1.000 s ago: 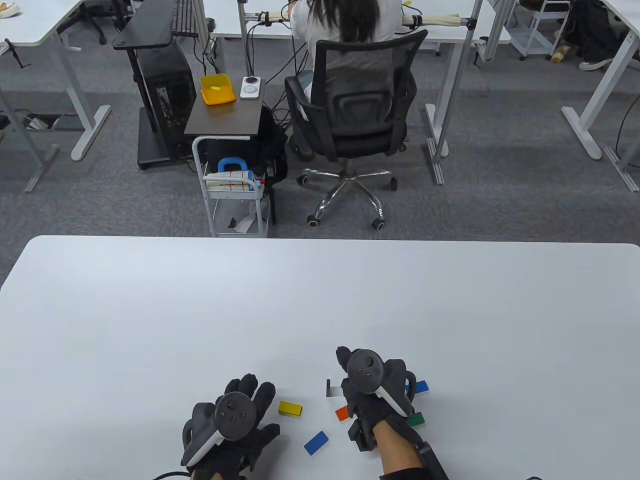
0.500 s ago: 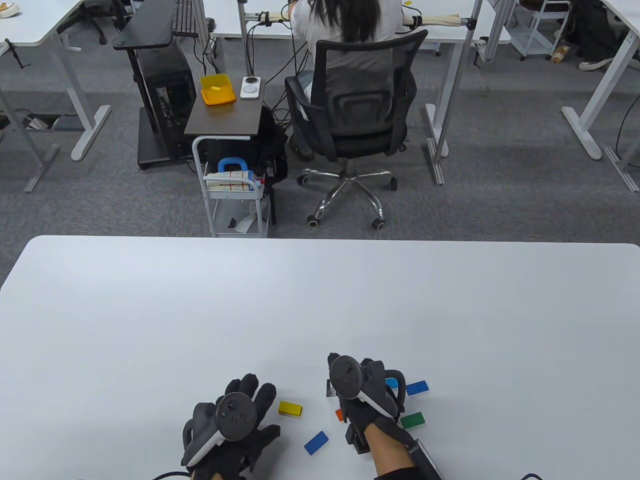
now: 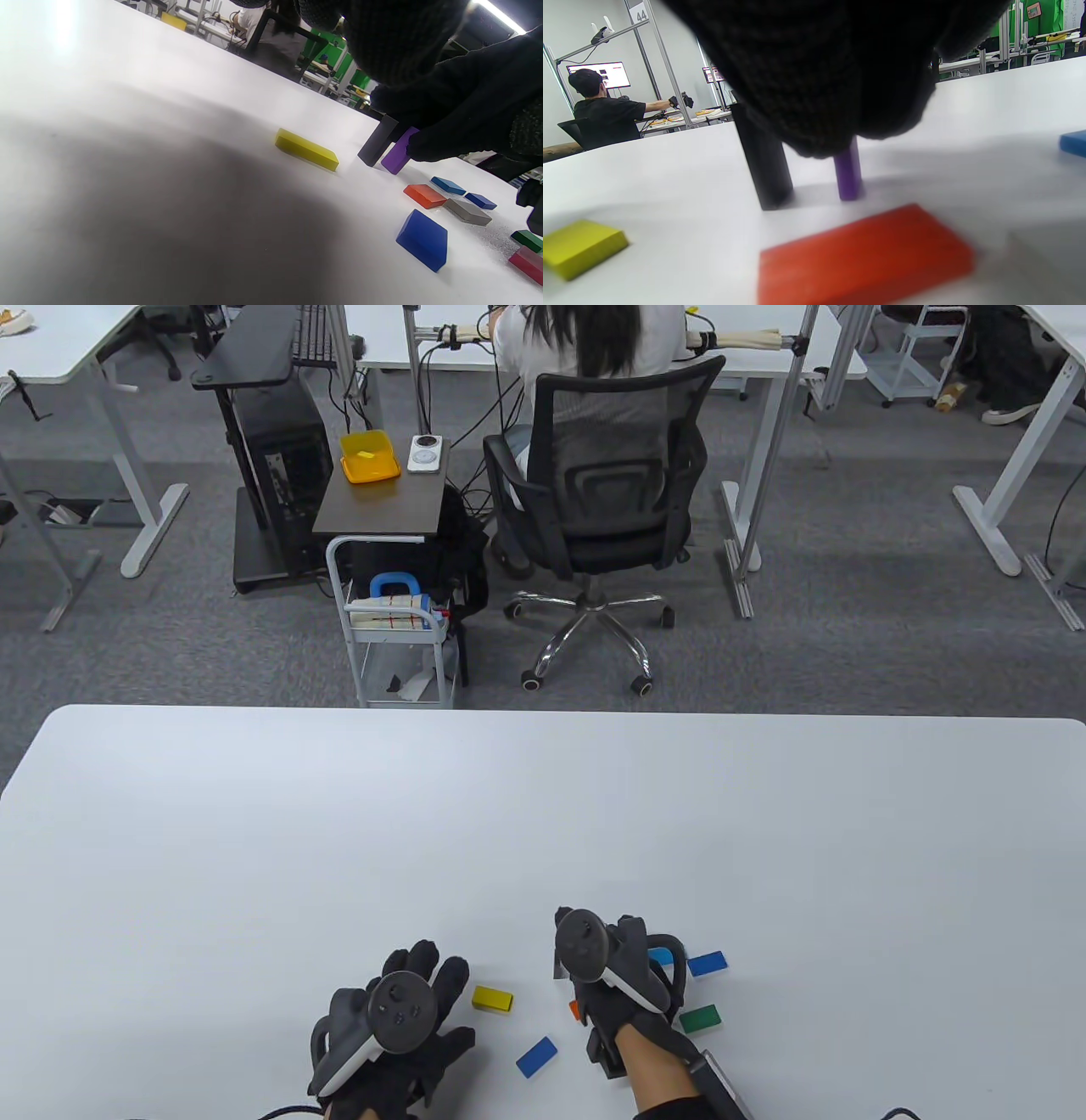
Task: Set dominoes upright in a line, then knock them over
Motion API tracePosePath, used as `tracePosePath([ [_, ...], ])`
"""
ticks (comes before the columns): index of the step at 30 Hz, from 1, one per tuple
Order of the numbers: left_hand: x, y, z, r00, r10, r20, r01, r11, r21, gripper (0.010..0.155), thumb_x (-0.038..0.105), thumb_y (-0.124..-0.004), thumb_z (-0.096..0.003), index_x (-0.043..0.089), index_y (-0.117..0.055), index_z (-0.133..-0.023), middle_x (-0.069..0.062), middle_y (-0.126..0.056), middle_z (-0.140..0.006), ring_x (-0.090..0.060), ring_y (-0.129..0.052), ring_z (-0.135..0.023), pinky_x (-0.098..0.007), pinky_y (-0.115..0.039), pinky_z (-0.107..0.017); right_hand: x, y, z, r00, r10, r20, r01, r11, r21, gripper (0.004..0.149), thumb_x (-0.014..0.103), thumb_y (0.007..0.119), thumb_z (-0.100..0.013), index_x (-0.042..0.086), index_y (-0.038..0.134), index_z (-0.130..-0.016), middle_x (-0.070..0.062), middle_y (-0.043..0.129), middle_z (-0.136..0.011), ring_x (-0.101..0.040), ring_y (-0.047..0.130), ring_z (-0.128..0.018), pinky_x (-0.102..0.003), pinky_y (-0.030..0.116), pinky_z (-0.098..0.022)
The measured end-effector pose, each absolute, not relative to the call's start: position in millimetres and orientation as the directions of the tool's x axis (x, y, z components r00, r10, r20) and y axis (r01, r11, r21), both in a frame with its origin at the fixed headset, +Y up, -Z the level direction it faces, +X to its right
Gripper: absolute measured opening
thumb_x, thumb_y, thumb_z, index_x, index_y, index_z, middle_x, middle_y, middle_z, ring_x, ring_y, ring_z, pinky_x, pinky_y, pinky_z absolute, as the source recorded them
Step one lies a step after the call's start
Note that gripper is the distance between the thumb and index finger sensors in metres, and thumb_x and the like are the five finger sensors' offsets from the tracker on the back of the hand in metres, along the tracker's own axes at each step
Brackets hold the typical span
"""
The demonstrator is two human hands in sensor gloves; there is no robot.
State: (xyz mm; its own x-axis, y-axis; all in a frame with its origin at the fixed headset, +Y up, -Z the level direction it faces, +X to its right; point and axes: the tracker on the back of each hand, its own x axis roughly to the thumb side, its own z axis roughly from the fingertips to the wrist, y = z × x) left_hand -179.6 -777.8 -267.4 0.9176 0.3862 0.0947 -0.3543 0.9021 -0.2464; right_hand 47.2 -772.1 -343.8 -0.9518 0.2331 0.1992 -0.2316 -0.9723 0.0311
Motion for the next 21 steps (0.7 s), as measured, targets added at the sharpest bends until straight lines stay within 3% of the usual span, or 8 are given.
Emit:
tracePosePath([
  [11, -179.3, -777.6, -267.2, 0.919, 0.383, 0.094, -0.351, 0.903, -0.248, 0.075, 0.053, -0.080, -0.0389, 0.037, -0.046, -0.104, -0.008, -0.032, -0.122, -0.045, -0.035, -0.110, -0.061, -0.044, -0.081, 48.5, -771.5, -343.7, -0.953, 0.234, 0.193, -0.227, -0.972, 0.056, 0.068, 0.022, 0.103, -0.030, 0.020, 0.079, -0.094, -0.006, 0.093, -0.084, -0.022, 0.103, -0.055, -0.059, 0.065, -0.068],
  [21, -179.7, -777.1, -267.1, 0.919, 0.384, 0.092, -0.352, 0.902, -0.250, 0.076, 0.053, -0.080, -0.0389, 0.037, -0.045, -0.104, -0.008, -0.031, -0.122, -0.045, -0.035, -0.110, -0.061, -0.044, -0.081, 62.9, -753.8, -345.0, -0.958, 0.244, 0.153, -0.228, -0.967, 0.114, 0.083, 0.033, 0.103, -0.029, 0.021, 0.068, -0.102, -0.011, 0.078, -0.099, -0.031, 0.095, -0.065, -0.068, 0.055, -0.068],
])
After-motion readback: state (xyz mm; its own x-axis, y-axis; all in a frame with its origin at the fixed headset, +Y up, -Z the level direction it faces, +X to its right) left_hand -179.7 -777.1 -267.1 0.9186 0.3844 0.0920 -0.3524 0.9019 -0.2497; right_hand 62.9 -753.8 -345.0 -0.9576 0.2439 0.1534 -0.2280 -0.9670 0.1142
